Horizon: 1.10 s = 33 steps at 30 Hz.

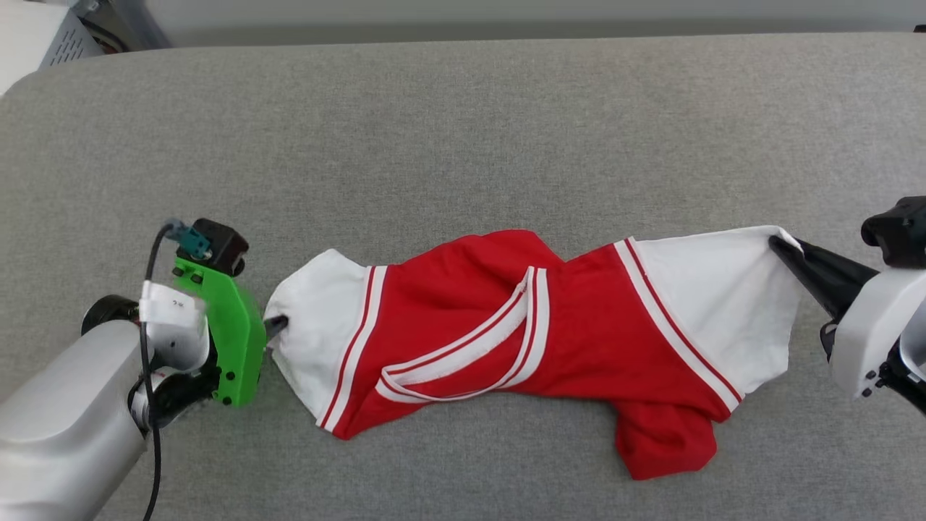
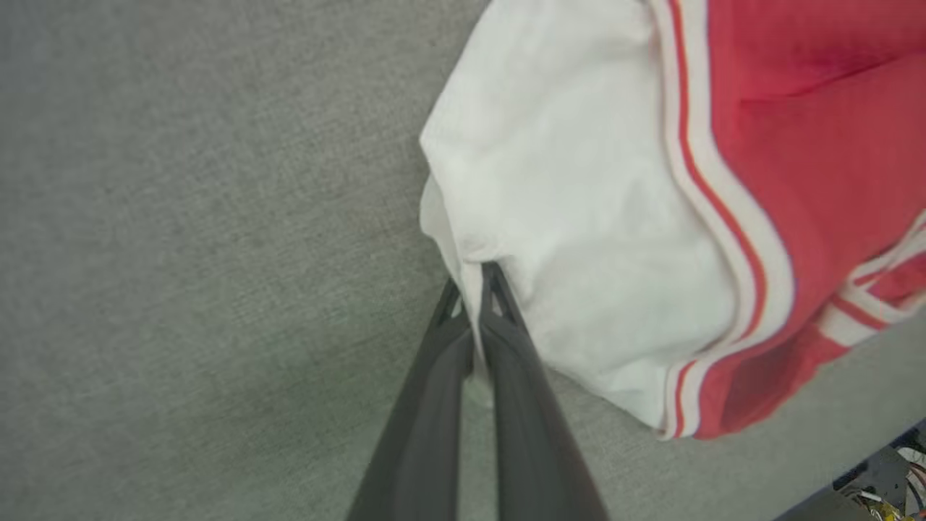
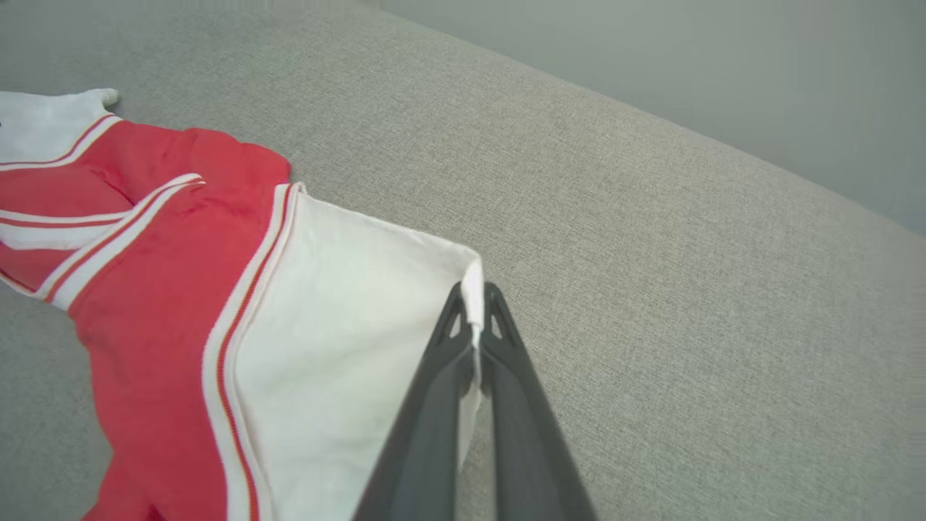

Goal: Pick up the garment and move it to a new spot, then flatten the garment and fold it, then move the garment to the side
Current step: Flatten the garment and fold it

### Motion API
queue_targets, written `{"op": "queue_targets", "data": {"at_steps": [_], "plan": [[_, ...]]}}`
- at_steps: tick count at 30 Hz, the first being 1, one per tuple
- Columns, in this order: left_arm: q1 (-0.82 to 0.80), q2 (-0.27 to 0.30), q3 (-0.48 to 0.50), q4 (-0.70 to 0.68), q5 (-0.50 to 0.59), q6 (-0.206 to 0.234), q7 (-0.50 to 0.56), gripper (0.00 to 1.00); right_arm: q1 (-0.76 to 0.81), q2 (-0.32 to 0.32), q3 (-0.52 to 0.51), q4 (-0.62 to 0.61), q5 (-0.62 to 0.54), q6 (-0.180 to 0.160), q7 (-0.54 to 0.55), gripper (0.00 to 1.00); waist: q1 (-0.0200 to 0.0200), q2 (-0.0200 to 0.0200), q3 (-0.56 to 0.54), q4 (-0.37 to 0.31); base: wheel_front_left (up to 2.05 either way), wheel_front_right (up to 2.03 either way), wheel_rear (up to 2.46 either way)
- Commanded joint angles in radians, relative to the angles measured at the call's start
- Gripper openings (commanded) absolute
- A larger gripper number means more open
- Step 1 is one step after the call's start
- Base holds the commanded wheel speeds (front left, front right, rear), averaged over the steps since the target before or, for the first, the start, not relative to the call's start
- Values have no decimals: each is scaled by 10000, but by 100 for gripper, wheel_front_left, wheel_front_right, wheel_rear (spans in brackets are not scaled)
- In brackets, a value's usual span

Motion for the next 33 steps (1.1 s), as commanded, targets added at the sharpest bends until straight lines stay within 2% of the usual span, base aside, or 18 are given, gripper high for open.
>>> {"op": "queue_targets", "data": {"at_steps": [1, 8, 12, 17, 25, 33], "plan": [[164, 72, 204, -205, -205, -26, -442, 0, 75, -7, -125, 44, -68, -7, -191, 0, 0, -1, -361, 111, 0, 0, 0], [370, 631, 1120, -1645, -692, -7, -1960, 0, 375, -121, -765, 27, -111, -7, -777, 0, 0, -1, -1111, 354, 0, 0, 0], [383, 964, 1578, -2800, -791, 257, -2371, 0, 455, -171, -1233, -148, -200, -7, -1042, 0, 0, -1, -1483, 401, 0, 0, 0], [143, 1102, 2040, -4051, -761, 716, -2678, 0, 331, -312, -1745, -432, -232, -7, -1104, 0, 0, -1, -1791, 375, 0, 0, 0], [-1102, 682, 2453, -5019, -401, 1163, -2749, 0, -602, -546, -2466, -1122, -270, -7, -948, 0, 0, -1, -1647, 254, 0, 0, 0], [-3634, -430, 2611, -4060, 208, 1125, -2529, 0, -2662, -745, -2516, -990, -404, -7, -911, 0, 0, -1, -467, 227, 0, 0, 0]]}}
